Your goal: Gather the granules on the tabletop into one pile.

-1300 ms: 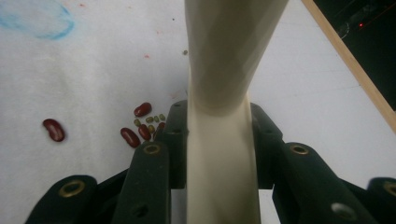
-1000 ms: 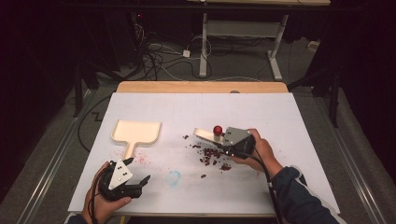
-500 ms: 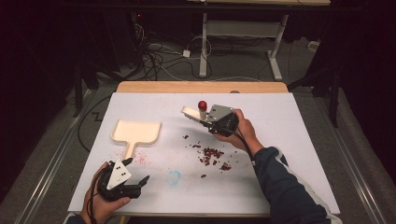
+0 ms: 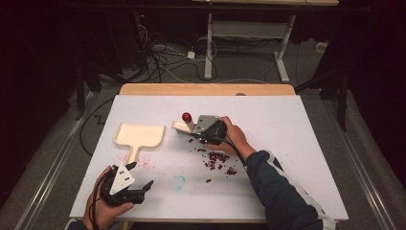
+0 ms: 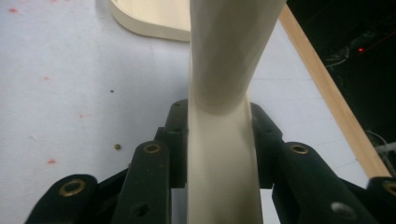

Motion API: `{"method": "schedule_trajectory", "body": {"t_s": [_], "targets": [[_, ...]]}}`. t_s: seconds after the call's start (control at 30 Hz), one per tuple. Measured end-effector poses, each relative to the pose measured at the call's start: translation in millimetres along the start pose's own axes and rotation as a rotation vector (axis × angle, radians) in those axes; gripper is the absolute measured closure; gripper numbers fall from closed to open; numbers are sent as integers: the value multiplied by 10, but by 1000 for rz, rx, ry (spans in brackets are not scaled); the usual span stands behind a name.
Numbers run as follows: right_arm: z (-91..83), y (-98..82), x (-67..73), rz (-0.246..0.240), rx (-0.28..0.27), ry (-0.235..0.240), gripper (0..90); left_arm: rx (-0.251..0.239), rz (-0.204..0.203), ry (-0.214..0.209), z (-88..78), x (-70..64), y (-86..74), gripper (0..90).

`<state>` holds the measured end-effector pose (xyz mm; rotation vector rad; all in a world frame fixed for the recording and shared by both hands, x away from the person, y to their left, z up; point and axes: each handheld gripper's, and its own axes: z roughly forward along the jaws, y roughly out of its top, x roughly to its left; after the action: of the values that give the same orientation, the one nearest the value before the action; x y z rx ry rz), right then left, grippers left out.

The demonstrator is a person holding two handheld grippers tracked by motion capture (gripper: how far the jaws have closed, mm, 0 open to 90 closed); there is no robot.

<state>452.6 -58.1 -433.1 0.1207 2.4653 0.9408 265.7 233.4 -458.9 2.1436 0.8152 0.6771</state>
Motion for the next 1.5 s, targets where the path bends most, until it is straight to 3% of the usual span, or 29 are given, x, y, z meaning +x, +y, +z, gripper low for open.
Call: {"method": "schedule_trajectory", "body": {"t_s": [0.07, 0.13, 0.23, 0.47, 0.63, 0.83, 1.03, 1.3, 1.4, 1.5], "targets": [[-6, -1, 14, -15, 4, 19, 674, 6, -12, -5, -5, -7, -5, 186], [-25, -15, 42, -31, 10, 41, 673, 2, 3, -1, -4, -2, -3, 186], [-65, -56, 103, -88, 26, 69, 672, 8, 5, -5, -11, -8, -9, 186], [-281, -263, 215, -86, -10, 116, 670, 10, 4, 0, -13, -9, -8, 185], [-488, -441, 290, -75, -37, 140, 671, 8, -19, -2, -21, -20, -10, 186], [-741, -649, 285, -45, -84, 186, 671, 14, -17, -1, -21, -34, -3, 186], [-905, -736, 235, -1, -104, 141, 673, 9, -19, 2, -23, -28, 4, 185], [-1001, -618, 164, 15, -101, 15, 673, 5, -17, 11, -35, -26, 7, 186], [-1029, -483, 132, 71, -110, -17, 673, 6, -18, 12, -37, -20, 7, 185], [-1067, -316, 98, 244, -126, 11, 673, 6, -20, 11, -40, -18, 6, 186]]}}
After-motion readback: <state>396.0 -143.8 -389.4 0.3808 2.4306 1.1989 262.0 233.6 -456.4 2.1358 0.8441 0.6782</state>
